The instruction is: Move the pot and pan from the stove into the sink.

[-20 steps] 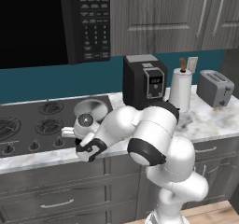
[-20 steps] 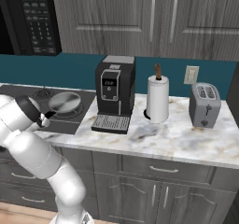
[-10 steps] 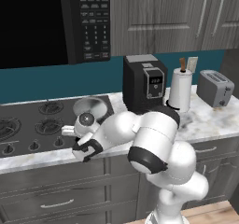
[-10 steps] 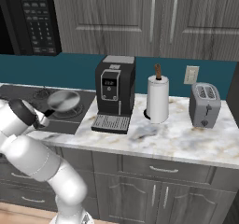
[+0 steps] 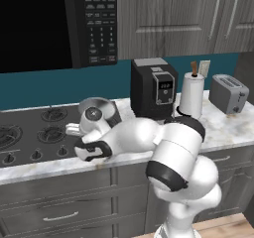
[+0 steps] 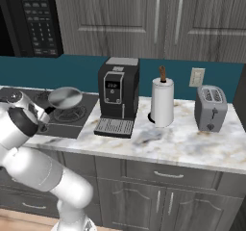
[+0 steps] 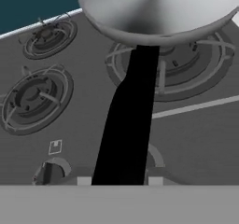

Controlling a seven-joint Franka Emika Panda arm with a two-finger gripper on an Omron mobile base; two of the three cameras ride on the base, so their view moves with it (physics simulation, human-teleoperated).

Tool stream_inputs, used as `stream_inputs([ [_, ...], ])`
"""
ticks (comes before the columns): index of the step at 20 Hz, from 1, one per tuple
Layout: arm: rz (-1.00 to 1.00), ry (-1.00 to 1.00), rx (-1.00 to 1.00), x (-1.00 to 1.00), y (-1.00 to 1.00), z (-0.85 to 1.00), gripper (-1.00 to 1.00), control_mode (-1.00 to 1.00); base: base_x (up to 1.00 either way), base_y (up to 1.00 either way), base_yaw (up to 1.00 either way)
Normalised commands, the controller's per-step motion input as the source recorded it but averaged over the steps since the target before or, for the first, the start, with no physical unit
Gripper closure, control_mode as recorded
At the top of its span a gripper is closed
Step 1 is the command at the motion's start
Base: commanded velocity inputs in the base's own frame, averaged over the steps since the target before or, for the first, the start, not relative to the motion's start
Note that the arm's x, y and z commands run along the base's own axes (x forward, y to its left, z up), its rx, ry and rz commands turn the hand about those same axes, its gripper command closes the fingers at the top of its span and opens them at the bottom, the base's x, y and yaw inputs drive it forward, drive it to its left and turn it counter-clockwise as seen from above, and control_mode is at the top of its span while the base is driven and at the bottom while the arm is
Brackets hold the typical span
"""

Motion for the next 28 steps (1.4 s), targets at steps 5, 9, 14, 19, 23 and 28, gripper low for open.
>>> stream_inputs([
  [5, 0.0, 0.11, -0.04, -0.23, -0.16, 0.43, 1.0, -1.0, 0.0, 0.0, 0.0],
  [9, 0.0, 0.07, -0.03, -0.44, -0.26, 0.43, 1.0, -1.0, 0.0, 0.0, 0.0],
  [14, 0.0, 0.02, -0.02, -0.59, -0.33, 0.4, 1.0, -1.0, 0.0, 0.0, 0.0],
  [19, 0.02, 0.0, 0.0, -0.73, -0.36, 0.39, 1.0, -1.0, 0.0, 0.0, 0.0],
  [23, 0.08, 0.0, -0.01, -0.83, -0.2, 0.25, 1.0, -1.0, 0.0, 0.0, 0.0],
  [28, 0.11, 0.0, -0.01, -0.92, -0.15, 0.17, 1.0, -1.0, 0.0, 0.0, 0.0],
])
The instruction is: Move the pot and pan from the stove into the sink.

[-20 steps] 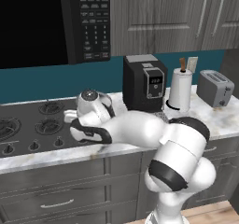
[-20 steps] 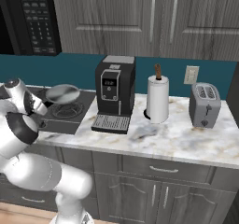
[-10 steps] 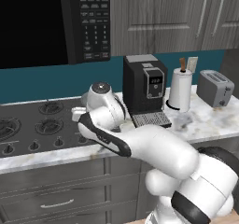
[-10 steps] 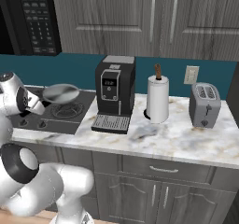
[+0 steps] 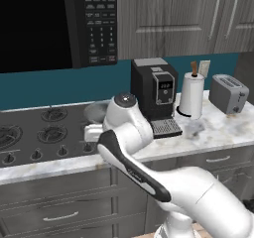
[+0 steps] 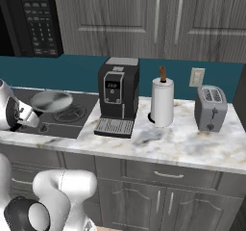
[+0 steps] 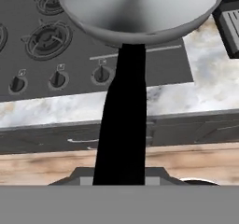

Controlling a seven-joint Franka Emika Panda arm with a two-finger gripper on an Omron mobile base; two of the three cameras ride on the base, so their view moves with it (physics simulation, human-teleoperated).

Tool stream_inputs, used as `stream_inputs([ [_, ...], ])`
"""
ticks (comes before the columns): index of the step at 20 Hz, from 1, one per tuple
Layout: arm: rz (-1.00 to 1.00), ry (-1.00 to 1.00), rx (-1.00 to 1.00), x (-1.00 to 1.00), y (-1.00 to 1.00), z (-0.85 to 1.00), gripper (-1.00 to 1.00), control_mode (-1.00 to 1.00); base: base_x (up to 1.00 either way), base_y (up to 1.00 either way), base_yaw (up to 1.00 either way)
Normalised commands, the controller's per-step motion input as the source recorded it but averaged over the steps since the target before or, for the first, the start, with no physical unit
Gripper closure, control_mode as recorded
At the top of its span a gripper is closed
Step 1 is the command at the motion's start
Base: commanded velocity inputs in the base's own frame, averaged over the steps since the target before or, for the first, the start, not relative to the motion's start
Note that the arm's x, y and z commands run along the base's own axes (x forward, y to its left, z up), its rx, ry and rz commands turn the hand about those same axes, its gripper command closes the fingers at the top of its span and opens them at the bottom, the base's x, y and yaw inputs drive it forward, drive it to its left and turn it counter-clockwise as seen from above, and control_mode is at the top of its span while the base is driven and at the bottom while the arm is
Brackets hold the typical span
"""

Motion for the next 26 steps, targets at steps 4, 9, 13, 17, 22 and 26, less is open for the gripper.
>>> stream_inputs([
  [4, 0.12, 0.0, -0.01, -0.98, -0.13, 0.15, 1.0, -1.0, 0.0, 0.0, 0.0],
  [9, 0.12, 0.0, 0.0, -1.0, -0.17, 0.2, 1.0, -1.0, 0.0, 0.0, 0.0],
  [13, 0.12, -0.02, 0.0, -1.0, -0.21, 0.22, 1.0, -1.0, 0.0, 0.0, 0.0],
  [17, 0.12, -0.04, 0.0, -1.0, -0.25, 0.27, 1.0, -1.0, 0.0, 0.0, 0.0],
  [22, 0.11, -0.06, 0.0, -1.0, -0.26, 0.32, 1.0, -1.0, 0.0, 0.0, 0.0],
  [26, 0.06, -0.09, 0.05, -0.6, -0.24, 0.2, 1.0, -1.0, 0.0, 0.0, 0.0],
])
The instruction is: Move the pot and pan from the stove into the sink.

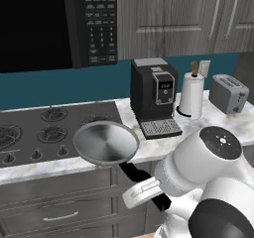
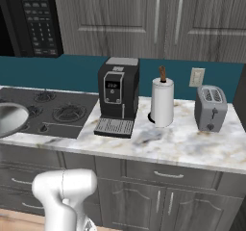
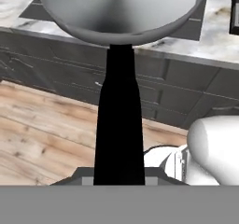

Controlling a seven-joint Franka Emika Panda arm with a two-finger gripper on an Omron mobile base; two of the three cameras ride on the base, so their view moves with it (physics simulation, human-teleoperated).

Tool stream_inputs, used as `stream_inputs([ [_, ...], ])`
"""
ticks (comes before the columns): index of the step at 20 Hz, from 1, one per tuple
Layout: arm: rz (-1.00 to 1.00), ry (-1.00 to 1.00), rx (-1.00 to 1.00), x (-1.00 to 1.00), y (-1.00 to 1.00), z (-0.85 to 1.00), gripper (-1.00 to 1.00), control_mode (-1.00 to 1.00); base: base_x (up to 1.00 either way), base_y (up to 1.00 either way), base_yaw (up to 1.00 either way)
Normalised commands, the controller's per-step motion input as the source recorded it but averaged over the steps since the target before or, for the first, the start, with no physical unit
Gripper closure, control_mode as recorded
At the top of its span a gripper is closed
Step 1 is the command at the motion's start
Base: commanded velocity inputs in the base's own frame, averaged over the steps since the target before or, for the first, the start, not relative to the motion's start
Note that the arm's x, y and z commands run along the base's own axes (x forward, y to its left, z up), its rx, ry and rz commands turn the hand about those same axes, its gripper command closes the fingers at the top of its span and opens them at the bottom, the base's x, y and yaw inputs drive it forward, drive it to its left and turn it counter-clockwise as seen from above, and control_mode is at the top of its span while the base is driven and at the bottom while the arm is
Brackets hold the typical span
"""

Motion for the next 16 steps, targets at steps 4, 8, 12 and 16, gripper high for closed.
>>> stream_inputs([
  [4, 0.0, 0.0, 0.0, 0.0, 0.0, 0.0, 1.0, -1.0, 0.0, 0.0, 0.0],
  [8, 0.0, 0.0, 0.0, 0.0, 0.0, 0.0, 1.0, -1.0, 0.0, 0.0, 0.0],
  [12, 0.0, 0.0, 0.0, 0.0, 0.0, 0.0, 1.0, 1.0, -0.08, 0.0, 0.02],
  [16, 0.0, 0.0, 0.0, 0.0, 0.0, 0.0, 1.0, 1.0, -0.17, 0.0, 0.21],
])
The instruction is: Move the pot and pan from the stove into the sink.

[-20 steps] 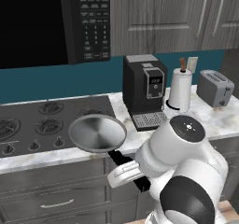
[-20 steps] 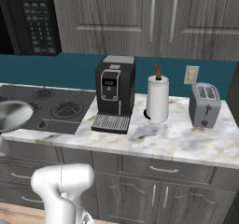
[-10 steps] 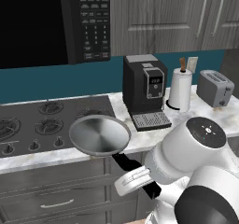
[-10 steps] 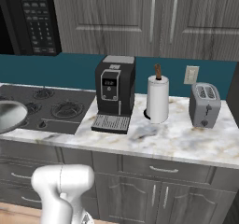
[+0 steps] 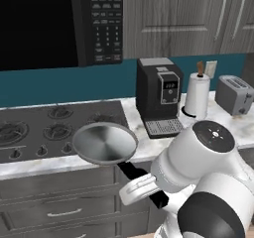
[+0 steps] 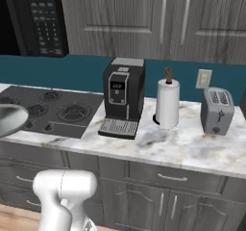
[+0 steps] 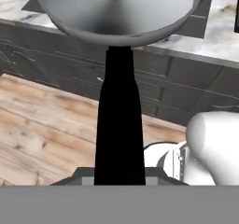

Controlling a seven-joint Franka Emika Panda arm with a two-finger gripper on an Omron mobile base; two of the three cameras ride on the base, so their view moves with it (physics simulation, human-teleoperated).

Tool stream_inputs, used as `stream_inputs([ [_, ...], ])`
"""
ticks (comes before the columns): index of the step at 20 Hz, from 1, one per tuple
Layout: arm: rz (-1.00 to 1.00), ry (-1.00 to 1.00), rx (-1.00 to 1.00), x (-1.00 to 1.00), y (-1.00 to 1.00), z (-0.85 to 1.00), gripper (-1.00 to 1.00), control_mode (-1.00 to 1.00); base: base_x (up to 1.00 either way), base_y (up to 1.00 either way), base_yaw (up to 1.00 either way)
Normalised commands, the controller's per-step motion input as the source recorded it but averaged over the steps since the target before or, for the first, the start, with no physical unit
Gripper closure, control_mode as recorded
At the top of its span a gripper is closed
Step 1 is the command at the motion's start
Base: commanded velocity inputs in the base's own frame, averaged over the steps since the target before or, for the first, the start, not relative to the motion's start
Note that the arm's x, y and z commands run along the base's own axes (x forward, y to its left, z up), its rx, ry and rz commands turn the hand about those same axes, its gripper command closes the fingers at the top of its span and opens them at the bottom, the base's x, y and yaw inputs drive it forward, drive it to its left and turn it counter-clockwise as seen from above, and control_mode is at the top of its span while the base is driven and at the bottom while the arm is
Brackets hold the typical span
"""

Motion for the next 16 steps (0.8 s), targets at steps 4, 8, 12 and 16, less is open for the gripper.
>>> stream_inputs([
  [4, 0.0, 0.0, 0.0, 0.0, 0.0, 0.0, 1.0, 1.0, -0.23, 0.0, 0.4],
  [8, 0.0, 0.0, 0.0, 0.0, 0.0, 0.0, 1.0, 1.0, -0.22, -0.01, 0.45],
  [12, 0.0, 0.0, 0.0, 0.0, 0.0, 0.0, 1.0, 1.0, -0.18, 0.0, 0.47],
  [16, 0.0, 0.0, 0.0, 0.0, 0.0, 0.0, 1.0, 1.0, -0.18, 0.0, 0.47],
])
